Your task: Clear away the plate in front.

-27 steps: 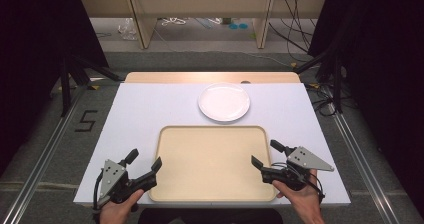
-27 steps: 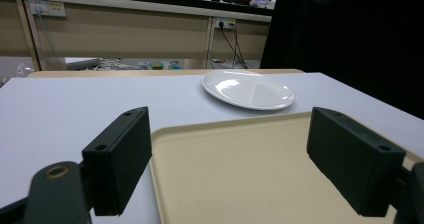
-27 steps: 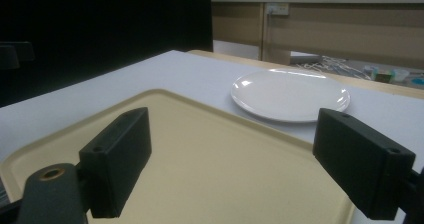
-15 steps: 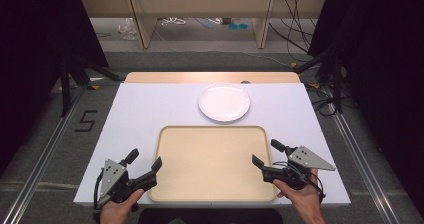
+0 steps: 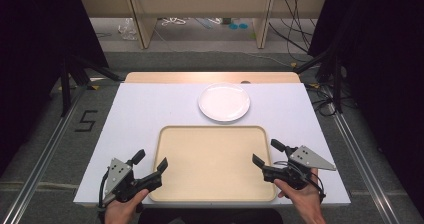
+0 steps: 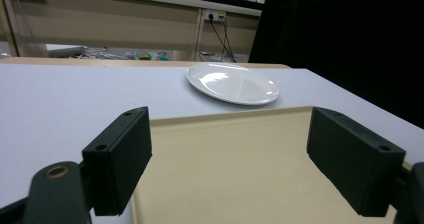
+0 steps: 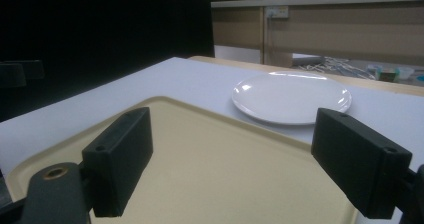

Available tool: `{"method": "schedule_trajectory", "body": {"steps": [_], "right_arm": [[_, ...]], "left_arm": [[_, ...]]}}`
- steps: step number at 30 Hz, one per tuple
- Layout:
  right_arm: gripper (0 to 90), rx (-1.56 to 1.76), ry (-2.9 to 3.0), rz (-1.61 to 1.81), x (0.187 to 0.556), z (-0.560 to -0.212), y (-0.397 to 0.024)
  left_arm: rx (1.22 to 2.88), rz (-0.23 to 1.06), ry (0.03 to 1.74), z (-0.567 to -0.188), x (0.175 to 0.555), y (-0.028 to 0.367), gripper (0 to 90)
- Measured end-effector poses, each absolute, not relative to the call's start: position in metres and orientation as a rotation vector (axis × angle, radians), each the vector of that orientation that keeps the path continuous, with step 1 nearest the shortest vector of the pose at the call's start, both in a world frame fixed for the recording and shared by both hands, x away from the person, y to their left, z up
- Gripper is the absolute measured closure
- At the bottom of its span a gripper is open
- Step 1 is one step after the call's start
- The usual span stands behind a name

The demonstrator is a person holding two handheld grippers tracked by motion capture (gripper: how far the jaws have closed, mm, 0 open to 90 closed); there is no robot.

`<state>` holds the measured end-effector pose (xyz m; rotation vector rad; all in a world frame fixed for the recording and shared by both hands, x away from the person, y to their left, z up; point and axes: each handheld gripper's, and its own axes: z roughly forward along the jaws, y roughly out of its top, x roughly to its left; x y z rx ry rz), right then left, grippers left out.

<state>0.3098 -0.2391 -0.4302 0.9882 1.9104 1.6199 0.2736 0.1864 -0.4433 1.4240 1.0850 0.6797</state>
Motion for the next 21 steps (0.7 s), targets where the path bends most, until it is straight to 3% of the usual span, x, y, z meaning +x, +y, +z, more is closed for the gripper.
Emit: {"method": "schedule_trajectory", "body": {"steps": [11, 21], "right_arm": [[18.0, 0.995, 1.907, 1.620, 0.309, -0.430, -0.239], [18.6, 1.000, 1.911, 1.632, 0.310, -0.430, -0.239]], "left_arm": [[1.364, 0.643, 1.092, -0.431, 0.286, 0.179, 17.9], [1.328, 0.524, 1.093, -0.418, 0.314, 0.169, 18.5]]}}
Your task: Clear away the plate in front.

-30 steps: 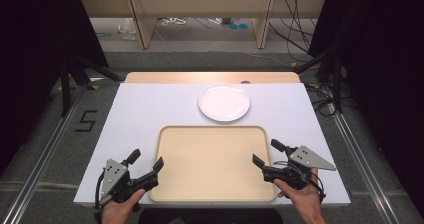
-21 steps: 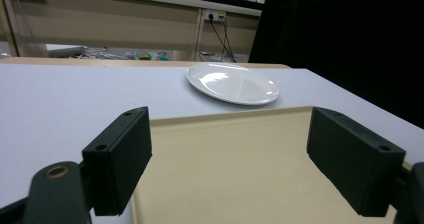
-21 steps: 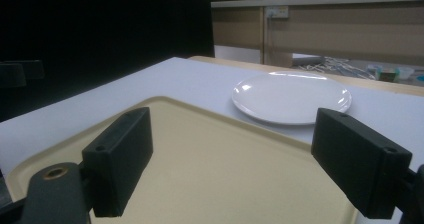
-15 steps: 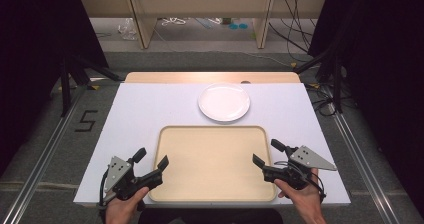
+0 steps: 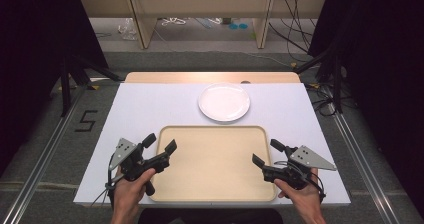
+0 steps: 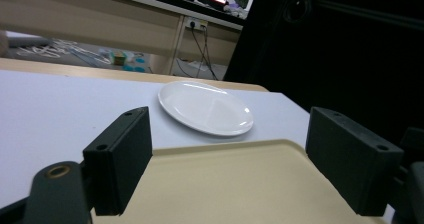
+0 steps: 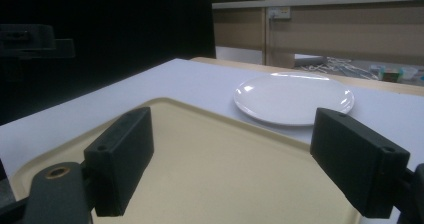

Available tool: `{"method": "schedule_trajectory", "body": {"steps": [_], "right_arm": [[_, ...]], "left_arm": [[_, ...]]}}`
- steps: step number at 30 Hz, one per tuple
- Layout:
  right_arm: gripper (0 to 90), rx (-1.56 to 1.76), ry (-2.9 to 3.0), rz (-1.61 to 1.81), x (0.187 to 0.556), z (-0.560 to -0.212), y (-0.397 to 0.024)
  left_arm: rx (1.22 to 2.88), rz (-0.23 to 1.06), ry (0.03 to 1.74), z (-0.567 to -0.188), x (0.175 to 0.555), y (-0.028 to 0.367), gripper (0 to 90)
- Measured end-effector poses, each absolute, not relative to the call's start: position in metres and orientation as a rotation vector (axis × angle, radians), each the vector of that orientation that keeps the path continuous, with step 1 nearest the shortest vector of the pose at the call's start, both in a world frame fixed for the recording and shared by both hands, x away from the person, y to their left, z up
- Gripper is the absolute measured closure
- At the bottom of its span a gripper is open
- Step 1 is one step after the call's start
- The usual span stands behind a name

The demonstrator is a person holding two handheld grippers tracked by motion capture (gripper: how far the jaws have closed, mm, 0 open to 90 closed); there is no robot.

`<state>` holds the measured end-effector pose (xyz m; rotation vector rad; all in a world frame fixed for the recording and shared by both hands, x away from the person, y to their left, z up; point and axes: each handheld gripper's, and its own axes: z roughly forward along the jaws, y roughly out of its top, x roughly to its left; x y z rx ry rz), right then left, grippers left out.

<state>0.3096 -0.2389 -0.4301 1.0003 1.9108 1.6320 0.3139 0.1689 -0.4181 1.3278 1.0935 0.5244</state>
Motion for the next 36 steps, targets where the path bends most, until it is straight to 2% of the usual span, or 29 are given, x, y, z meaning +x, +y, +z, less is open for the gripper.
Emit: {"method": "schedule_trajectory", "body": {"steps": [16, 25, 30, 34, 36], "right_arm": [[19.3, 0.984, 1.918, 1.651, 0.311, -0.430, -0.239], [19.7, 0.998, 1.909, 1.651, 0.311, -0.430, -0.241], [20.0, 0.991, 1.907, 1.643, 0.311, -0.429, -0.242], [20.1, 0.991, 1.913, 1.658, 0.311, -0.430, -0.242], [20.3, 0.995, 1.916, 1.654, 0.311, -0.429, -0.242]], "left_arm": [[1.342, 0.297, 1.168, -0.422, 0.379, 0.141, 19.5], [1.404, 0.233, 1.220, -0.425, 0.411, 0.120, 20.1], [1.377, 0.135, 1.266, -0.425, 0.428, 0.117, 20.1], [1.364, 0.119, 1.286, -0.427, 0.439, 0.116, 20.6], [1.342, 0.042, 1.344, -0.429, 0.449, 0.113, 21.1]]}}
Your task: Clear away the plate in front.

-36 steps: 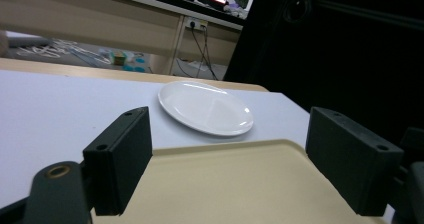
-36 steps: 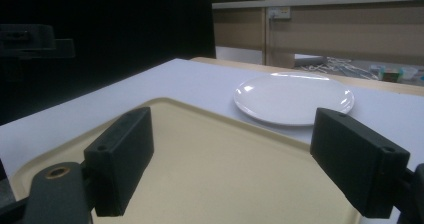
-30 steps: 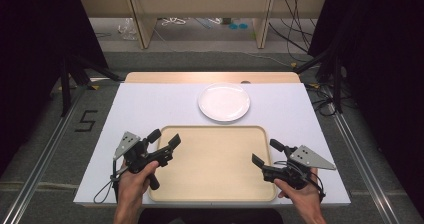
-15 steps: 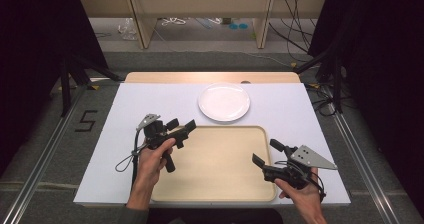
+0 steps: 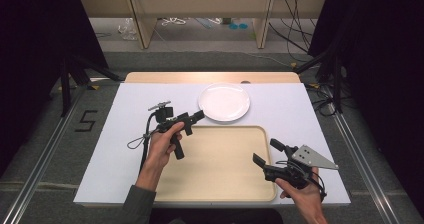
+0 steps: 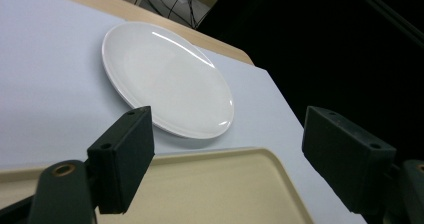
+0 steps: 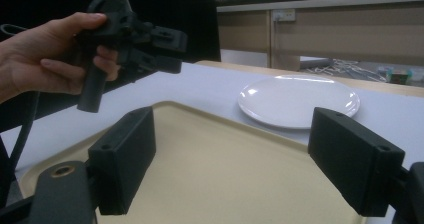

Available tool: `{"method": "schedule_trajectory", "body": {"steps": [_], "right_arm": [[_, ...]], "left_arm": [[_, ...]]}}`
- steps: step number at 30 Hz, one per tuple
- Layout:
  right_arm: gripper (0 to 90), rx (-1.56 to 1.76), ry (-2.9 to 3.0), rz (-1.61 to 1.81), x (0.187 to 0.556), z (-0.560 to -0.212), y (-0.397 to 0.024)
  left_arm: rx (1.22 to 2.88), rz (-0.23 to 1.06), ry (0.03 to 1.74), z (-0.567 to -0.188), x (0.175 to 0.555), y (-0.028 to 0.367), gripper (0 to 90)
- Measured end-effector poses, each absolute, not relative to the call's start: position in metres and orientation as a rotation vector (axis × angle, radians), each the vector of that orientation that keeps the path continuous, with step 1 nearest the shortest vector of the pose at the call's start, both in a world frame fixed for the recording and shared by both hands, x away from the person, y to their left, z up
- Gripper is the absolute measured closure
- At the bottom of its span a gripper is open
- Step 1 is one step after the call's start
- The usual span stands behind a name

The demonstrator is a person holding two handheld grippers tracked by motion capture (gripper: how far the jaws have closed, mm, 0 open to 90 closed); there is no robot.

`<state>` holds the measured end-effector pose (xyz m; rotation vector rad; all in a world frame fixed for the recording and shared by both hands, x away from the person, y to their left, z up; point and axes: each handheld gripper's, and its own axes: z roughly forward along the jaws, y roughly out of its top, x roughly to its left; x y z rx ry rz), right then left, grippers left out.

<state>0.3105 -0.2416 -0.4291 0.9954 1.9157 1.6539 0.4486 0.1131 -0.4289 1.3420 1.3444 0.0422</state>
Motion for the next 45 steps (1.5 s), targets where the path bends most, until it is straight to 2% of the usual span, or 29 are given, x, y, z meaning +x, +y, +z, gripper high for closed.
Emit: {"method": "schedule_trajectory", "body": {"steps": [8, 12, 30, 36, 45], "right_arm": [[20.9, 0.985, 1.922, 1.666, 0.311, -0.430, -0.242], [21.3, 0.980, 1.905, 1.687, 0.313, -0.431, -0.242], [22.3, 0.982, 1.919, 1.697, 0.312, -0.431, -0.241], [22.5, 0.980, 1.918, 1.703, 0.312, -0.431, -0.241], [22.9, 0.997, 1.921, 1.716, 0.312, -0.431, -0.241]], "left_arm": [[1.298, -0.093, 1.405, -0.440, 0.472, 0.105, 22.6], [1.299, -0.121, 1.449, -0.446, 0.485, 0.101, 23.5], [1.316, -0.125, 1.539, -0.462, 0.509, 0.092, 25.1], [1.293, -0.188, 1.581, -0.466, 0.517, 0.087, 25.2], [1.277, -0.163, 1.634, -0.467, 0.526, 0.087, 25.5]]}}
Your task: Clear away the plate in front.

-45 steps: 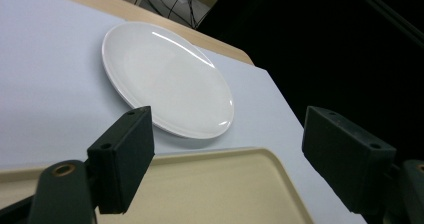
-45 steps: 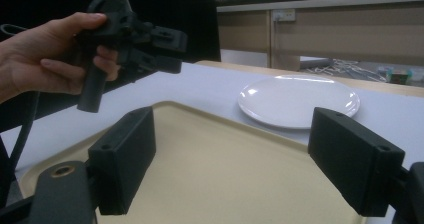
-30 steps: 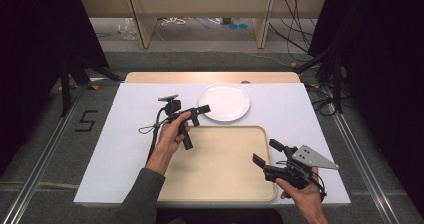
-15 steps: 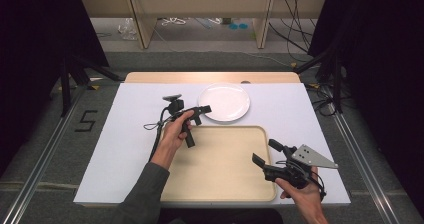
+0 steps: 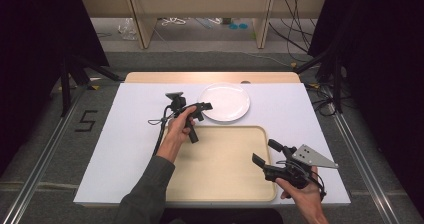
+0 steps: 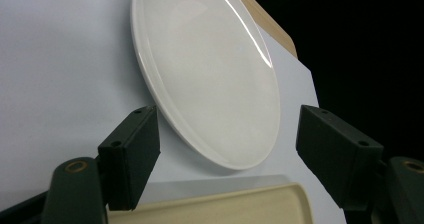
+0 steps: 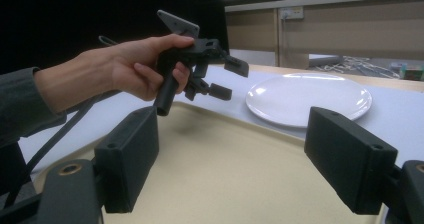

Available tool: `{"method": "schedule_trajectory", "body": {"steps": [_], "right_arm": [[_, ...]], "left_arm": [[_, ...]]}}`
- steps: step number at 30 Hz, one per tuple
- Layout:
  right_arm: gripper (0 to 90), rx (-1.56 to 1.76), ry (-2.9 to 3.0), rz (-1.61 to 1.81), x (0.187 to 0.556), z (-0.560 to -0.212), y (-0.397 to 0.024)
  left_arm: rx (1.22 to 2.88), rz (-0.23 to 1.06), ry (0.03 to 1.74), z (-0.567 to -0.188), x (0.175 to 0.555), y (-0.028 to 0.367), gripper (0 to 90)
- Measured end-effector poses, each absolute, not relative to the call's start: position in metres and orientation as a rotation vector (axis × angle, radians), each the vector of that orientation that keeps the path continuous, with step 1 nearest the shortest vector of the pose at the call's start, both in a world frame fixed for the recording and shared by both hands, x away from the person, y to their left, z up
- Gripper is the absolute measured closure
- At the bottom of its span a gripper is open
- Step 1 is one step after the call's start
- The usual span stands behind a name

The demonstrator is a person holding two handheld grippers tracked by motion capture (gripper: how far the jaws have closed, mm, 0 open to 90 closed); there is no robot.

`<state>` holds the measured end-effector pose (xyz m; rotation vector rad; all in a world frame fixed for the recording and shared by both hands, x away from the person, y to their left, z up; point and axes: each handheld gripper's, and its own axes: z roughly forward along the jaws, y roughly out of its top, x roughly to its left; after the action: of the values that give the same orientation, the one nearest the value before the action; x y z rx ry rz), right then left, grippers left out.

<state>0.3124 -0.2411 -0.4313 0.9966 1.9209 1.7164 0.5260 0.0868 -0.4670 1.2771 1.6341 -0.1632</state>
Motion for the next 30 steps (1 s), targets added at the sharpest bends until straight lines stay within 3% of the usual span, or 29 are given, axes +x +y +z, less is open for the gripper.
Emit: {"method": "schedule_trajectory", "body": {"steps": [30], "right_arm": [[24.1, 0.993, 1.918, 1.750, 0.313, -0.433, -0.241]], "left_arm": [[1.201, -0.237, 1.763, -0.485, 0.544, 0.079, 27.8]]}}
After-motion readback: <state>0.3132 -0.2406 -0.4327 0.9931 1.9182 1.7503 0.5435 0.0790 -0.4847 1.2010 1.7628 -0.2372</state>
